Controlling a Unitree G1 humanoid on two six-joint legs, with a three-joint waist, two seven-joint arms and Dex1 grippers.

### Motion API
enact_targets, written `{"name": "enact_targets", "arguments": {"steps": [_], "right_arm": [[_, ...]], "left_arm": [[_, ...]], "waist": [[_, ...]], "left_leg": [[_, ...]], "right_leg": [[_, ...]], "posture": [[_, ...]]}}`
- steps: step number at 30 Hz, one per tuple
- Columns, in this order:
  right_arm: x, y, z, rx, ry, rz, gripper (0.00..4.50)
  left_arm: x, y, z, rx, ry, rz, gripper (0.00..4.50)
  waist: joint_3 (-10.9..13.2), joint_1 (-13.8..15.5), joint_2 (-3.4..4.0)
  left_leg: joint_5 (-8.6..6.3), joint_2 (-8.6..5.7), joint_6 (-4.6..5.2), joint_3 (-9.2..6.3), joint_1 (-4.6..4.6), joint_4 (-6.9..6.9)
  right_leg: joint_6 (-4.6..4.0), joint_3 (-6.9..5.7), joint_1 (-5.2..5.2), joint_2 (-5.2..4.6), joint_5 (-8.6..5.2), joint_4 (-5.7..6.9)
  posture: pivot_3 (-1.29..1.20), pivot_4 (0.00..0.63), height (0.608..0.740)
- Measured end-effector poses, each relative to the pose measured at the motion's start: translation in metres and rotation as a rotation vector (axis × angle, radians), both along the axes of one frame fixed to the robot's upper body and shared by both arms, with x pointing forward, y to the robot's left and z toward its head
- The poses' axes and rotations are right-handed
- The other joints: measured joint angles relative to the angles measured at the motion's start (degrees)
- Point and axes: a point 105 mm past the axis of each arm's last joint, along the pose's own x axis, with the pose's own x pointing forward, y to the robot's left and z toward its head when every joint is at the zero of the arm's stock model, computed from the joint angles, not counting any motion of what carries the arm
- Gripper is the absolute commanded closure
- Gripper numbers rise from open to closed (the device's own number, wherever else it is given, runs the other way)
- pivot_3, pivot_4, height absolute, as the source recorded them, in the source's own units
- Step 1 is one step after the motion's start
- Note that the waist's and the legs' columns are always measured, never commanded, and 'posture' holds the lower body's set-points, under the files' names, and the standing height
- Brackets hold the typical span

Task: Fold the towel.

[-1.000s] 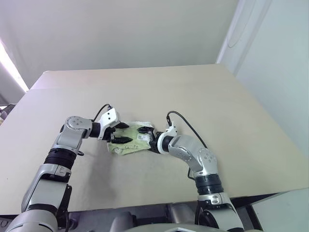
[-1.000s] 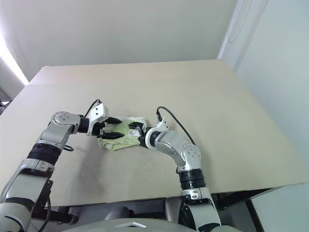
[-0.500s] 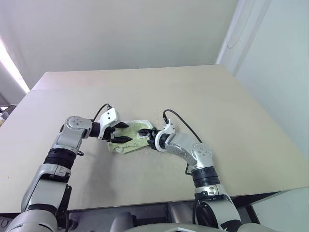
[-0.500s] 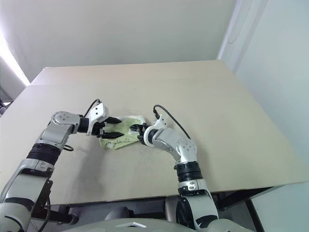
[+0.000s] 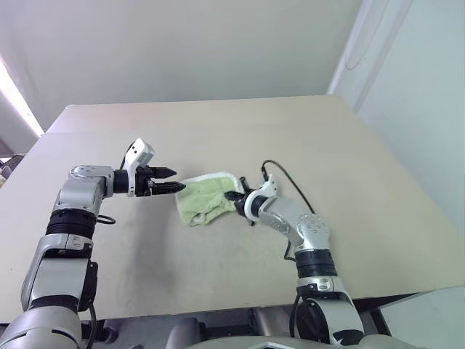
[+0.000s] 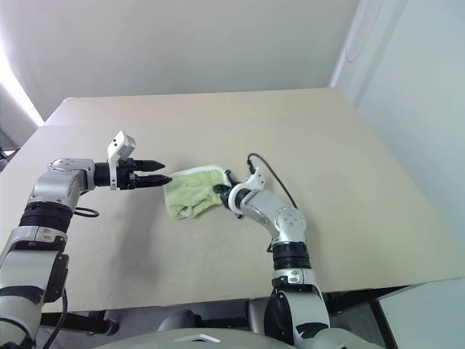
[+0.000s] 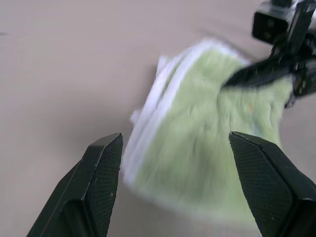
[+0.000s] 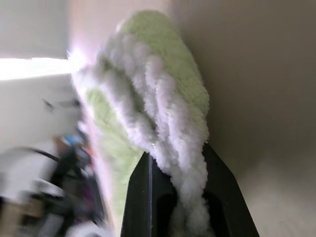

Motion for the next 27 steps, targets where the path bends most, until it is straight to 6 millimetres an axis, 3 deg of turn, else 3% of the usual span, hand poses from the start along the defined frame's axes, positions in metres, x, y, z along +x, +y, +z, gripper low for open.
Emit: {"name": "enact_targets", "arguments": {"steps": [3,5,7,11,12,17,19,27], "right_arm": [[0.018,-0.029,0.040,0.024,-0.134,-0.114,4.48],[0.026,-0.056,0.055,0.025,-0.183,-0.201,4.48],[0.032,-0.088,0.055,0.005,-0.184,-0.301,4.48],[0.035,-0.173,0.036,-0.120,-0.110,-0.536,4.48],[0.033,-0.183,0.028,-0.150,-0.086,-0.560,4.48],[0.016,-0.191,-0.024,-0.299,0.070,-0.571,4.48],[0.015,-0.192,-0.027,-0.343,0.083,-0.577,4.48],[0.014,-0.196,-0.021,-0.358,0.068,-0.610,1.81]], "left_arm": [[0.000,-0.002,-0.001,-0.005,0.003,-0.004,0.87],[0.000,-0.006,-0.003,-0.013,0.005,-0.008,0.87],[0.000,-0.008,-0.005,-0.018,0.009,-0.010,0.87],[0.000,-0.010,-0.009,-0.022,0.022,-0.005,0.87],[0.000,-0.010,-0.010,-0.023,0.025,-0.003,0.87],[0.000,-0.018,-0.015,-0.026,0.030,-0.022,0.87],[0.000,-0.018,-0.015,-0.022,0.030,-0.020,0.87],[0.000,-0.018,-0.016,-0.010,0.026,-0.027,0.87]], "waist": [[0.00,0.06,0.00],[-0.01,0.20,-0.01],[-0.01,0.32,-0.01],[0.02,0.39,0.04],[0.02,0.25,0.03],[0.05,-0.11,0.09],[0.03,0.00,0.11],[0.00,0.36,0.07]], "left_leg": [[0.00,-0.02,0.00,-0.02,-0.30,0.00],[0.00,-0.04,0.00,-0.05,-0.51,0.00],[0.00,-0.13,0.00,-0.05,-0.64,0.00],[-0.01,-0.23,0.01,0.05,-0.65,-0.08],[-0.01,-0.22,0.01,0.05,-0.62,-0.12],[0.00,-0.21,0.02,0.13,-0.54,-0.26],[0.00,-0.21,0.02,0.11,-0.49,-0.24],[0.00,-0.25,0.02,0.08,-0.42,0.05]], "right_leg": [[0.17,-0.06,-0.26,0.00,0.11,0.02],[0.12,-0.11,-0.41,0.00,0.16,0.02],[0.08,-0.11,-0.54,-0.02,0.20,0.02],[0.12,-0.04,-0.56,-0.06,0.16,-0.04],[0.11,-0.03,-0.56,-0.03,0.16,-0.04],[0.03,0.11,-0.57,0.07,0.12,0.25],[0.07,0.10,-0.47,0.08,0.09,0.29],[0.06,0.09,-0.43,-0.01,0.10,0.24]], "posture": [[0.00,0.000,0.712],[0.00,0.000,0.712],[0.00,0.000,0.712],[0.00,0.000,0.712],[0.00,0.000,0.712],[0.00,0.000,0.712],[0.00,0.000,0.712],[0.00,0.000,0.712]]}}
